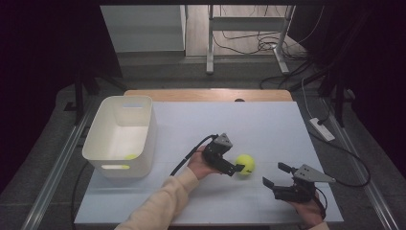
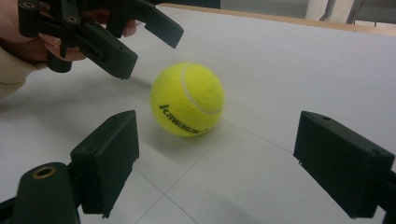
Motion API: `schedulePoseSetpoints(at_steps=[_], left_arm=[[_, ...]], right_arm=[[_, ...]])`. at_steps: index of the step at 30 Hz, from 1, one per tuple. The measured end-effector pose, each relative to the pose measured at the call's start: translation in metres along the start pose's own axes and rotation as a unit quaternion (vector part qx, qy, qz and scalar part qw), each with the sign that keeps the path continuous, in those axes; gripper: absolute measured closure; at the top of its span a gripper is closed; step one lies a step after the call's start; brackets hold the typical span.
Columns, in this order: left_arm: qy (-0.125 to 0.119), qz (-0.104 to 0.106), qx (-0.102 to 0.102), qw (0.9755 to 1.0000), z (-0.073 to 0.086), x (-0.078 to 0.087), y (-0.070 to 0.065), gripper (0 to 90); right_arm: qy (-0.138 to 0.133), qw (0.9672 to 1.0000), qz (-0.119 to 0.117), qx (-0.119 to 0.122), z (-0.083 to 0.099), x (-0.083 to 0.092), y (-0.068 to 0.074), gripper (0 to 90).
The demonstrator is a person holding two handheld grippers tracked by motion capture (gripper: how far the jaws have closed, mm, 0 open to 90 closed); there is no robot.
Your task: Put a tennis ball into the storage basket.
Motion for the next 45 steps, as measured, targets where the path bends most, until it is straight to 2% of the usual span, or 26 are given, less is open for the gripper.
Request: schedulePoseSetpoints(at_steps=[32,45], left_arm=[[0.015,0.021,-0.002,0.9997,0.0,-0.027,-0.009,6.8],[0.025,0.017,0.003,0.9995,0.0,-0.039,-0.009,8.6]], right_arm=[[-0.001,1.0,0.001,0.0,0.0,0.001,-0.001,14.0],[0.001,1.0,0.0,0.0,0.0,0.0,0.0,14.0]])
Point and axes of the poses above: each handheld gripper's, and its own axes: x roughly backward along the jaws, z roughly out of its underside, y roughly to its left, the point moved 9 cm from there along -x, roughly forward along the jaws, and after that the axes turned 6 degrees about -x, right-handed, at the moved point
